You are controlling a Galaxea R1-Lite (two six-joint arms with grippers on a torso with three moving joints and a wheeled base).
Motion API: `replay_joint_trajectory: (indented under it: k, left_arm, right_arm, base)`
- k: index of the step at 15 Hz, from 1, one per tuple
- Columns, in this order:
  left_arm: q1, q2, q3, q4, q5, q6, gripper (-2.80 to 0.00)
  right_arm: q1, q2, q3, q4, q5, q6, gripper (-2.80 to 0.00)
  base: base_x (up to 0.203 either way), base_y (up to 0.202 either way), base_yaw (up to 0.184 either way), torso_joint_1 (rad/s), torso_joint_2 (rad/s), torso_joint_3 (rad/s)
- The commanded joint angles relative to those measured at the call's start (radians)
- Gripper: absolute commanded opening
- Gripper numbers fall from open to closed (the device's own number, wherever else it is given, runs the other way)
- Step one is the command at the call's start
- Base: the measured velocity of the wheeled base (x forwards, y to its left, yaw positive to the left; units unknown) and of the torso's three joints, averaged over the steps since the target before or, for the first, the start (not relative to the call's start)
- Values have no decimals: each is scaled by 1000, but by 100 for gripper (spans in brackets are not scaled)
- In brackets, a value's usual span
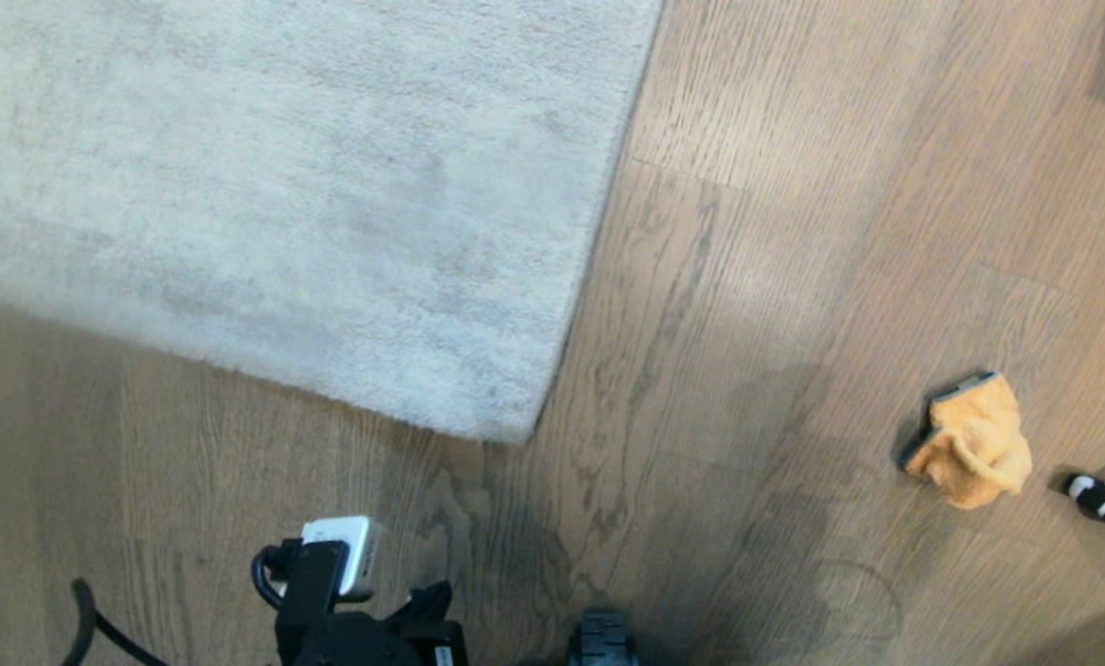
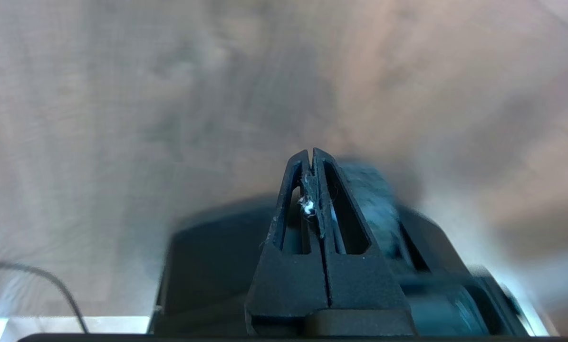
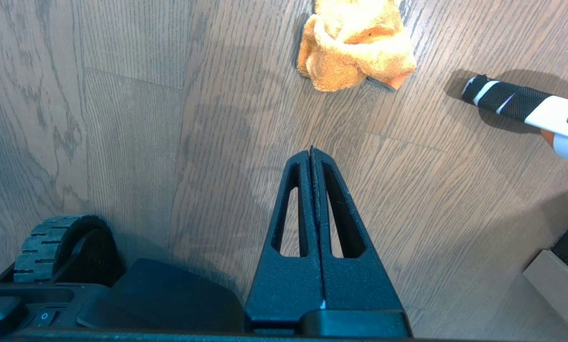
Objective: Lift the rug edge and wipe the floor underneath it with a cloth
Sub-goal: Lift up the carpet
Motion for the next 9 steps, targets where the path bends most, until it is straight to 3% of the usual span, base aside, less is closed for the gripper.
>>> replay_joint_trajectory:
  k: [1, 3, 9]
  left_arm:
    - [-33, 100, 16, -3, 118, -99, -280]
    - [-37, 123, 71, -4, 183, -128, -280]
    - [-31, 237, 130, -77, 242, -204, -280]
  right_arm:
    - [0, 0, 0, 1, 0, 0, -280]
    - [0, 0, 0, 1, 0, 0, -280]
    - [0, 0, 0, 1, 0, 0, -280]
  base:
    - [0, 0, 0, 0, 0, 0]
    - [0, 0, 0, 0, 0, 0]
    - [0, 0, 0, 0, 0, 0]
